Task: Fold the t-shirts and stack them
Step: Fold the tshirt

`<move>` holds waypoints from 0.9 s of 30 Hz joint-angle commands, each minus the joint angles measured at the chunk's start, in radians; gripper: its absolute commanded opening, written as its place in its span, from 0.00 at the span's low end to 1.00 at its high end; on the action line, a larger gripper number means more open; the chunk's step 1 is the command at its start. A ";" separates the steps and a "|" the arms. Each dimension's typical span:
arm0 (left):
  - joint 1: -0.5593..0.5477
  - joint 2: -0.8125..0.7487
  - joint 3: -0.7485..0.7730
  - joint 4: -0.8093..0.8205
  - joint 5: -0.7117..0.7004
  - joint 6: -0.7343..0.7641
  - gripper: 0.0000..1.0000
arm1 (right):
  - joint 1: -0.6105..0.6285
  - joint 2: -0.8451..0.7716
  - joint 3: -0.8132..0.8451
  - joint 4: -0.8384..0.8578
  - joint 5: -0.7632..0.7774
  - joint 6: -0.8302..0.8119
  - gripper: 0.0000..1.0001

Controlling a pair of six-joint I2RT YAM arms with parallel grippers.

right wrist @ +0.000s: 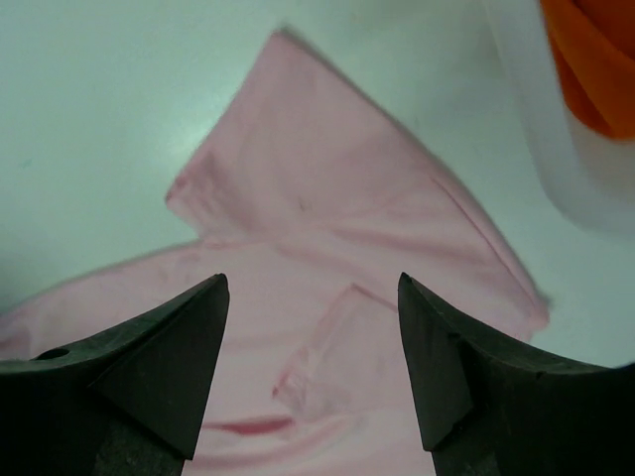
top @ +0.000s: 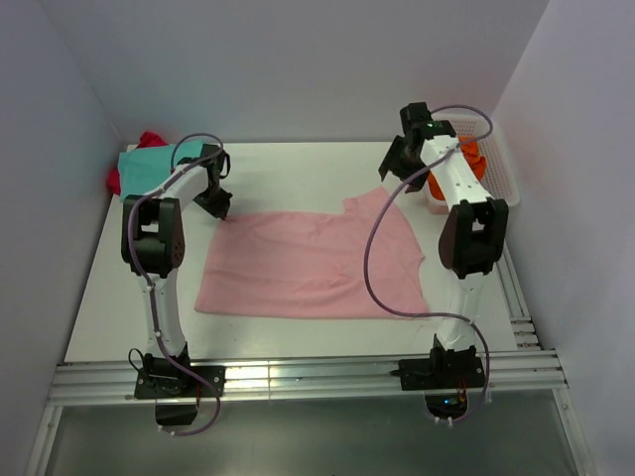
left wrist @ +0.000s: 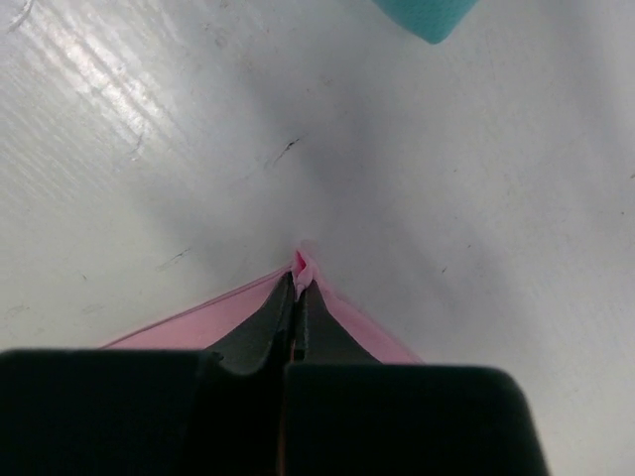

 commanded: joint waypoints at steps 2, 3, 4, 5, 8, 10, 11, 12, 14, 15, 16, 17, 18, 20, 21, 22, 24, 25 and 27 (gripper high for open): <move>0.001 -0.054 -0.054 -0.033 0.004 0.029 0.00 | -0.009 0.197 0.206 0.007 -0.015 -0.036 0.76; -0.001 -0.062 -0.063 -0.036 0.004 0.032 0.00 | -0.011 0.266 0.283 -0.001 -0.017 -0.036 0.76; -0.001 -0.068 -0.066 -0.037 0.004 0.035 0.00 | -0.012 0.297 0.315 -0.010 -0.018 -0.030 0.76; -0.001 -0.082 -0.069 -0.042 0.004 0.043 0.00 | -0.015 0.346 0.360 -0.010 -0.021 -0.028 0.76; -0.002 -0.108 -0.077 -0.053 0.002 0.061 0.00 | -0.023 0.397 0.400 0.021 -0.037 -0.016 0.76; -0.004 -0.121 -0.082 -0.056 0.007 0.071 0.00 | -0.032 0.435 0.429 0.051 -0.049 -0.006 0.76; -0.004 -0.131 -0.082 -0.057 0.011 0.078 0.00 | -0.035 0.457 0.445 0.059 -0.049 -0.002 0.76; -0.004 -0.136 -0.083 -0.059 0.014 0.081 0.00 | -0.041 0.469 0.452 0.068 -0.049 0.004 0.76; -0.006 -0.144 -0.082 -0.065 0.017 0.089 0.00 | -0.044 0.494 0.475 0.079 -0.049 0.008 0.76; -0.007 -0.144 -0.079 -0.068 0.019 0.092 0.00 | -0.046 0.518 0.498 0.076 -0.049 0.014 0.76; -0.007 -0.144 -0.077 -0.073 0.020 0.095 0.00 | -0.049 0.529 0.506 0.082 -0.049 0.018 0.76; -0.009 -0.144 -0.074 -0.073 0.023 0.098 0.01 | -0.049 0.535 0.509 0.087 -0.073 0.021 0.76; -0.009 -0.142 -0.069 -0.073 0.030 0.103 0.00 | -0.049 0.544 0.503 0.093 -0.075 0.031 0.76; -0.010 -0.130 -0.060 -0.082 0.033 0.109 0.00 | -0.048 0.557 0.491 0.116 -0.093 0.044 0.76; -0.012 -0.127 -0.048 -0.086 0.039 0.114 0.01 | -0.049 0.563 0.492 0.124 -0.098 0.057 0.75; -0.012 -0.113 -0.040 -0.090 0.040 0.117 0.00 | -0.044 0.570 0.497 0.124 -0.104 0.062 0.75; -0.012 -0.099 -0.008 -0.106 0.042 0.121 0.00 | -0.038 0.598 0.520 0.118 -0.112 0.070 0.75; -0.012 -0.090 0.003 -0.113 0.045 0.129 0.00 | -0.034 0.606 0.526 0.108 -0.112 0.070 0.75; -0.012 -0.072 0.035 -0.123 0.047 0.132 0.00 | -0.014 0.618 0.524 0.111 -0.115 0.071 0.75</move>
